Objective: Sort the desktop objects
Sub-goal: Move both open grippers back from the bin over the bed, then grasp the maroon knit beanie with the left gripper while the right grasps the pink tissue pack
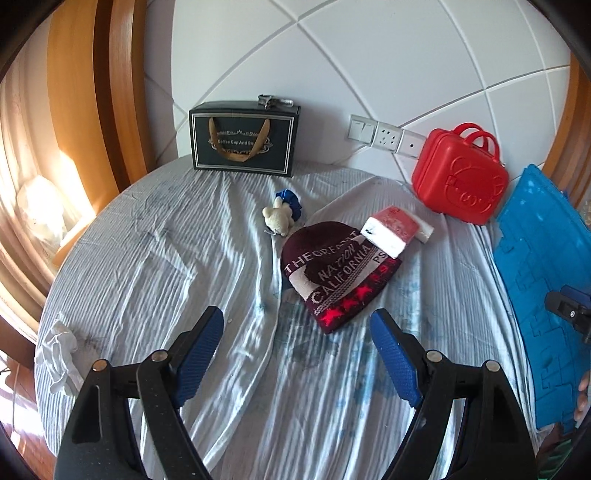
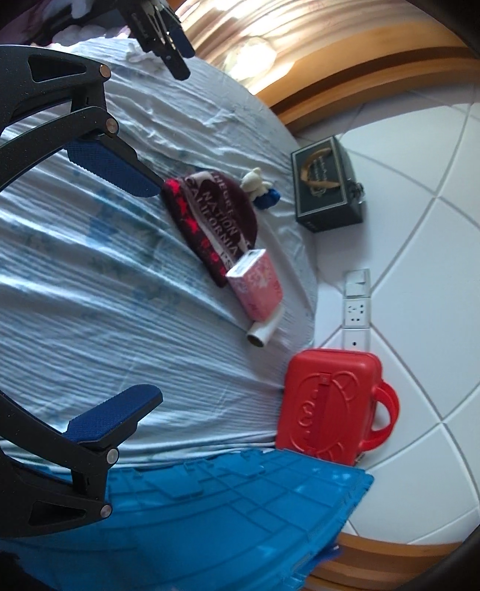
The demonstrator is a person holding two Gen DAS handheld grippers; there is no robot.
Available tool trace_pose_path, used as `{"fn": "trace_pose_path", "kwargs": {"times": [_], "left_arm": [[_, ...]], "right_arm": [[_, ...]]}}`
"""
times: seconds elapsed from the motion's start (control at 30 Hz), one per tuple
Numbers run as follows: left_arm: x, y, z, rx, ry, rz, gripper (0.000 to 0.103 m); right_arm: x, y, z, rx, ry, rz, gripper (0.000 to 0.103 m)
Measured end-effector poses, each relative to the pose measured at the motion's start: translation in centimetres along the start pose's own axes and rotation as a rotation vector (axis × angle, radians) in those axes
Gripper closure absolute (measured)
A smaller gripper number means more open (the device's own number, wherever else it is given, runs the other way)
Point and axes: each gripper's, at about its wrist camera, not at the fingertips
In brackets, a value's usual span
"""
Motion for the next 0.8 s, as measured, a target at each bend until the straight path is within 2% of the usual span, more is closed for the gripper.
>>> {"fn": "trace_pose_path", "kwargs": {"times": [0.2, 0.5, 0.7, 0.73, 0.77, 0.8], "left_arm": [[1.7, -5.8, 0.8, -0.012, -0.003, -0.079, 0.021], [2.0, -18.7, 3.5, -0.042, -0.007, -0.264, 0.021], [2.2, -25.4, 3.8, -0.043, 0.053, -0.366, 0.021], [2.1, -26.0, 3.9, -0.050, 0.062, -0.377, 0.019], [2.3, -26.1, 4.4, -0.046, 0.047, -0.339, 0.019], [2.4, -26.4, 4.9, -0.050, 0.029, -0.336, 0.018]], "right_arm": [[2.1, -5.8, 1.6, 0.006, -0.028, -0.067, 0.000], [3.7, -13.9, 3.6, 0.016, -0.055, -0.164, 0.000], [4.8, -18.2, 4.3, 0.022, -0.075, -0.197, 0.000], [5.0, -18.9, 4.4, 0.026, -0.081, -0.201, 0.000], [5.3, -19.7, 4.5, 0.032, -0.089, -0.202, 0.000], [5.5, -20.3, 4.5, 0.036, -0.095, -0.201, 0.000]]}}
Point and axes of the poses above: each gripper's, at about its wrist camera, not at the fingertips, and y roughly against the way its jaws point, z to its right, x to its top, and after that the axes turned 6 degrees about x, right-handed
